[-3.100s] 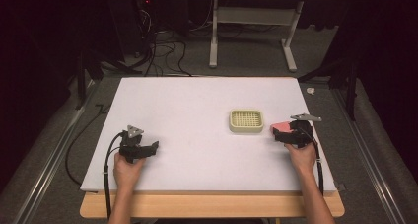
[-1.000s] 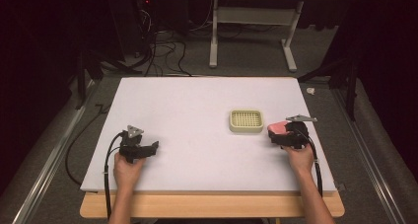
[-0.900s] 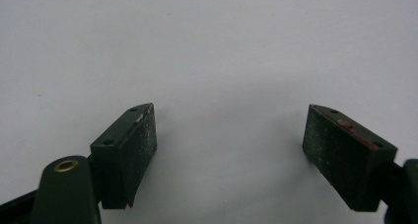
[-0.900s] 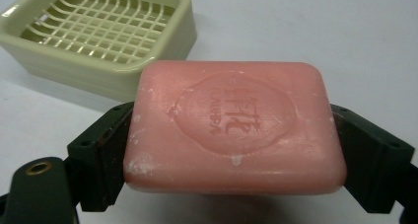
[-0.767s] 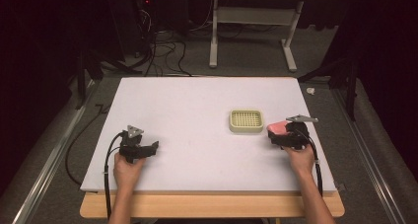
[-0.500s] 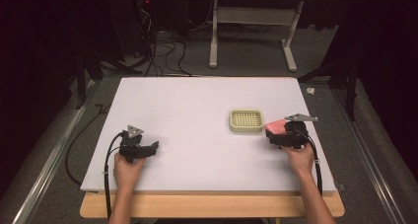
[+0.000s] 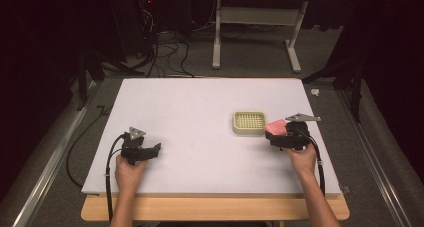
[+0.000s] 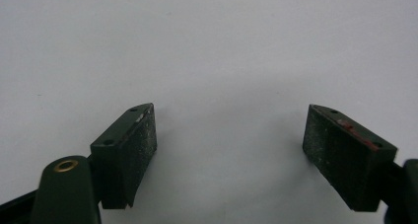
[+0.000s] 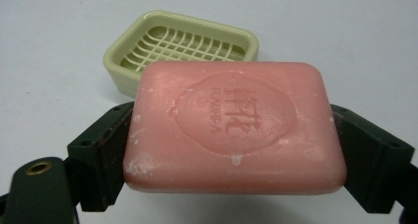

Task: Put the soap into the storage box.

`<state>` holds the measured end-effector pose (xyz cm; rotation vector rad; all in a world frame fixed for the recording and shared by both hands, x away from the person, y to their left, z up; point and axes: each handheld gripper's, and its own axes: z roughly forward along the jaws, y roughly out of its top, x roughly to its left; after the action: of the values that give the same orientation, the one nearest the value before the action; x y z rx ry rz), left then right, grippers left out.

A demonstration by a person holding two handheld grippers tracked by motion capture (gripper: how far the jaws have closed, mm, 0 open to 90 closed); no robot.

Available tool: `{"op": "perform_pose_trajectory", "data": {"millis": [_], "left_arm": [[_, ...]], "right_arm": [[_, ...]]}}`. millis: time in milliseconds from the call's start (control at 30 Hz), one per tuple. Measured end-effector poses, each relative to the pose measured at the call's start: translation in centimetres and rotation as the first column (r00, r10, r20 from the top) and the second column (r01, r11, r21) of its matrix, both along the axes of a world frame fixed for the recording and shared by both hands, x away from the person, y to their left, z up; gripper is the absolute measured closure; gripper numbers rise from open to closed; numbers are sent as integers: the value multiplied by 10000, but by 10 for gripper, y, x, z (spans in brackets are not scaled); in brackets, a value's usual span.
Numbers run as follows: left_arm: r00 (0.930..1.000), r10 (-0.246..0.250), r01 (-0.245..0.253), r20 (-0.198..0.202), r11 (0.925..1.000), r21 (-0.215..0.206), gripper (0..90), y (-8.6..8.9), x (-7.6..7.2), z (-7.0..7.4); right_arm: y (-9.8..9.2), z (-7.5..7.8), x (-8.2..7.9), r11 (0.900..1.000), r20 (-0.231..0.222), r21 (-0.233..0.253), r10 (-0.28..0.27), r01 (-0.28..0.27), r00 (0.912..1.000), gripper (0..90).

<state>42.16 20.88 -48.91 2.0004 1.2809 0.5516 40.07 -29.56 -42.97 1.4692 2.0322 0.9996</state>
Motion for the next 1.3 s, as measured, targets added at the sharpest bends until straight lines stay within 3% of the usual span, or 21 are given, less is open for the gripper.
{"op": "perform_pose_trajectory", "data": {"millis": [767, 867, 1300], "left_arm": [[10000, 4, -4, -5, 10000, -13, 213, 0, 0, 0], [10000, 2, -2, -3, 10000, -16, 214, 0, 0, 0], [10000, 4, -4, -3, 10000, -22, 214, 0, 0, 0]], "right_arm": [[29, 15, 6, 9946, -40, -8, 1041, -1041, 9946, 137], [36, 14, 8, 9914, -105, -176, 1293, -1295, 9915, 137], [50, 12, 14, 9903, -273, -148, 1377, -1381, 9901, 138]]}}
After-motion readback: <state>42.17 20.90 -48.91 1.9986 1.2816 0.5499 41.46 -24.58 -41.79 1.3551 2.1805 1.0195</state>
